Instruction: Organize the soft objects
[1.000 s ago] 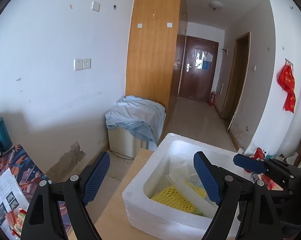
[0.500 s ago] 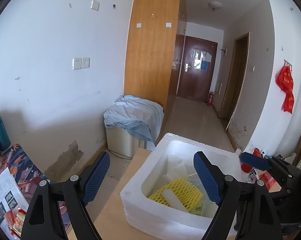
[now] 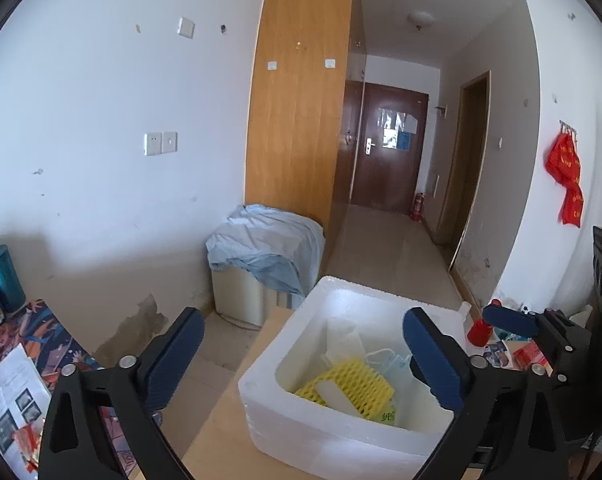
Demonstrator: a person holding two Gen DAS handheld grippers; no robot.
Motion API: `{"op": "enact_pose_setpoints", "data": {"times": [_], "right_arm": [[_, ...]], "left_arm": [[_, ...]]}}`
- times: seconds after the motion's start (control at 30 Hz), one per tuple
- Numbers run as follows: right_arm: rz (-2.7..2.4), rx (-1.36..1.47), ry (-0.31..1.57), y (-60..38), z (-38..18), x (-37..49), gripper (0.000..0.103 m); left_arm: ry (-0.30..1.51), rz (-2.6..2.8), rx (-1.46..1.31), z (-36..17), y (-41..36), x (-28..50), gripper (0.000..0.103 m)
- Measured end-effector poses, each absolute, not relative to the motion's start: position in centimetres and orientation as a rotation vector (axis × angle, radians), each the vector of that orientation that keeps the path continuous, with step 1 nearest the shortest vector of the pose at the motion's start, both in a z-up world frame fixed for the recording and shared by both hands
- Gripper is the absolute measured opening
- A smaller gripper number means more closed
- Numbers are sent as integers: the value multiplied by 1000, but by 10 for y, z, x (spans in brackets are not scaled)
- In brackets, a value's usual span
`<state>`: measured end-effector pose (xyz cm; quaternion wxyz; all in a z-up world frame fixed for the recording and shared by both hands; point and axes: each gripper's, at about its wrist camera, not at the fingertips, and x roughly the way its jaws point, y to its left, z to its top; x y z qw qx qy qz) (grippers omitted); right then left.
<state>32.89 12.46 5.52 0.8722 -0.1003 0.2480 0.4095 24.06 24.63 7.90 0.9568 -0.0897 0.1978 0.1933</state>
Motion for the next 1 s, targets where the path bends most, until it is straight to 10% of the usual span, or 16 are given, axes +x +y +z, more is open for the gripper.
{"op": "enact_pose_setpoints", "data": {"times": [1.0], "right_arm": [[755,-153,437,53,104,273,103]], "left_arm": [[296,327,-142,130,191,162,103]]}}
